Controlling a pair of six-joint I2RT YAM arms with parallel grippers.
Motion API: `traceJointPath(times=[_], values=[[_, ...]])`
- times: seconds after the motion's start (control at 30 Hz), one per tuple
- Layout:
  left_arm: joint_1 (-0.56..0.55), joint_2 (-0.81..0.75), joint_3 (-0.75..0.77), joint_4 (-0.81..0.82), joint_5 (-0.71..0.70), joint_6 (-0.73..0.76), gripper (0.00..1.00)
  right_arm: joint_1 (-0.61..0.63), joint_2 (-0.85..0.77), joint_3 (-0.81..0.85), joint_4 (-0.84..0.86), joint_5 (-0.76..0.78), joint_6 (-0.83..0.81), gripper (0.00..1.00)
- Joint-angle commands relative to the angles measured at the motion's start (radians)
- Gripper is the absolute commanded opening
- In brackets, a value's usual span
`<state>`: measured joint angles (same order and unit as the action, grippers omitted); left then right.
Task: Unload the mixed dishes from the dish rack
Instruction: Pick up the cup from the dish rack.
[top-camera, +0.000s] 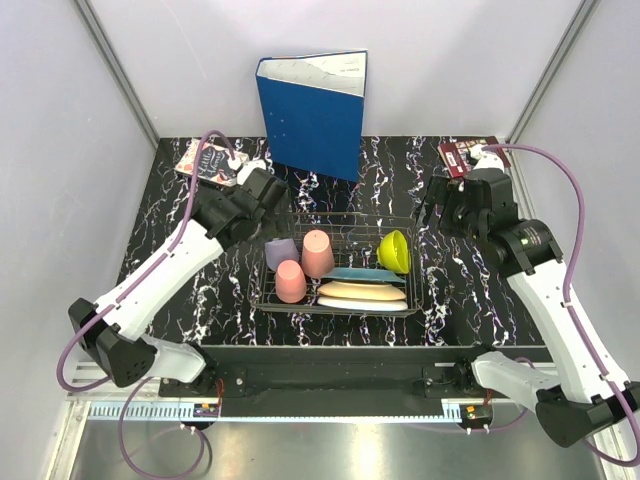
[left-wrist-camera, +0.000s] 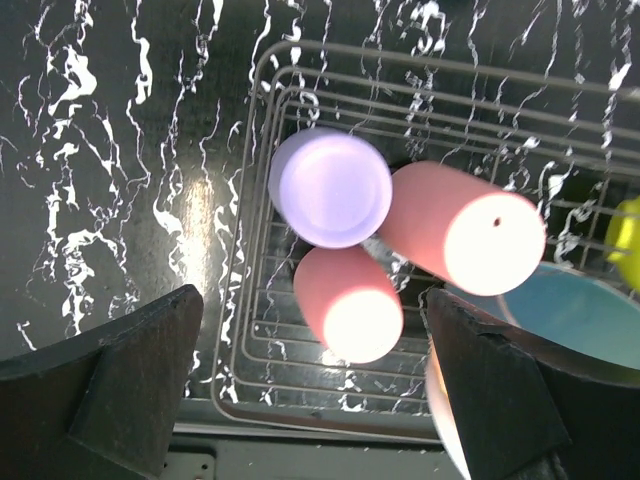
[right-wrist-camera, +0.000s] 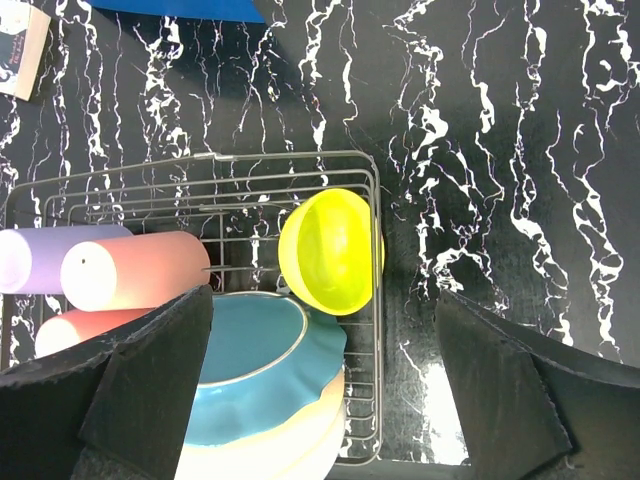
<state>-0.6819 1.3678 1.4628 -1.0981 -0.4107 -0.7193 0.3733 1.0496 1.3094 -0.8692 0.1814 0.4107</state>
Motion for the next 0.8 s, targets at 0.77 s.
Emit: traceJointPath(times=[0.77], values=[[0.036,0.117,-0.114,0.287,0.032,0.187,0.99,0.010,0.029,0.047,-0.083,-0.023,-0.010,1.00]])
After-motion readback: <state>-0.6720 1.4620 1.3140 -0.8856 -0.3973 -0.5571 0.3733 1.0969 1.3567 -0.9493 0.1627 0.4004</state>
